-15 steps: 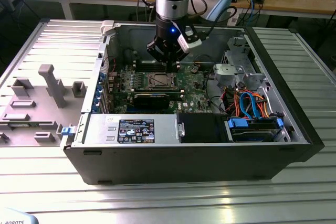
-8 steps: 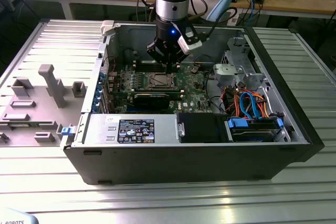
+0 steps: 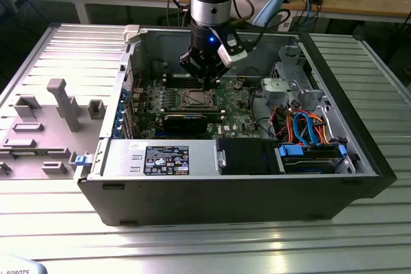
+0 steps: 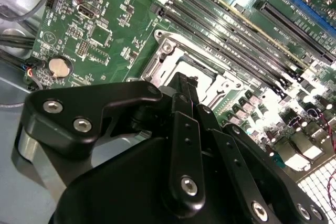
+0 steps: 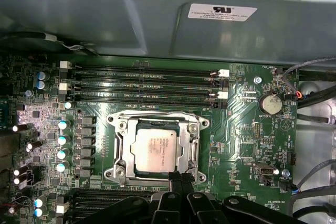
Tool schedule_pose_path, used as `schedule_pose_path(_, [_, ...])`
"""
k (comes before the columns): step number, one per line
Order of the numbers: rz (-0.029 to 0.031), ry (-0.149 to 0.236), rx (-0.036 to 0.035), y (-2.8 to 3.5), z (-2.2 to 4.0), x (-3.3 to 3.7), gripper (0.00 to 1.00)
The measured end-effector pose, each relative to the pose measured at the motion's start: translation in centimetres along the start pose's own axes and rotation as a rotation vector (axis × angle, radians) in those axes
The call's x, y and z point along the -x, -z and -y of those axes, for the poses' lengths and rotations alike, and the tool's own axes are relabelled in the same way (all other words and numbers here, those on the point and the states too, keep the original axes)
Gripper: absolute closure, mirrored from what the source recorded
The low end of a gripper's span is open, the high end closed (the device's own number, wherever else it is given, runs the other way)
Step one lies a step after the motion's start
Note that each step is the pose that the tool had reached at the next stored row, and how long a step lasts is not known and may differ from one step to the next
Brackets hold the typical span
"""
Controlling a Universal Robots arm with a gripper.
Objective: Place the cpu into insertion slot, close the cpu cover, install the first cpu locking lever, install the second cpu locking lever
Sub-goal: 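Install the second cpu locking lever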
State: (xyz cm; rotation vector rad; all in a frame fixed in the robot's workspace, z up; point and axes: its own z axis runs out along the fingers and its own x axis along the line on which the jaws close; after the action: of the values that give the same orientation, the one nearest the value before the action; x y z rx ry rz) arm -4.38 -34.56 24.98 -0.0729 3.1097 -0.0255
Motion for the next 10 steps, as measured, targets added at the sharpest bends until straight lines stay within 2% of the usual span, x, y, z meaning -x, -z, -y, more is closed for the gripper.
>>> schedule_pose_path(10, [0.0,0.0,-0.0001,0.0,0.11,0.0,0.89])
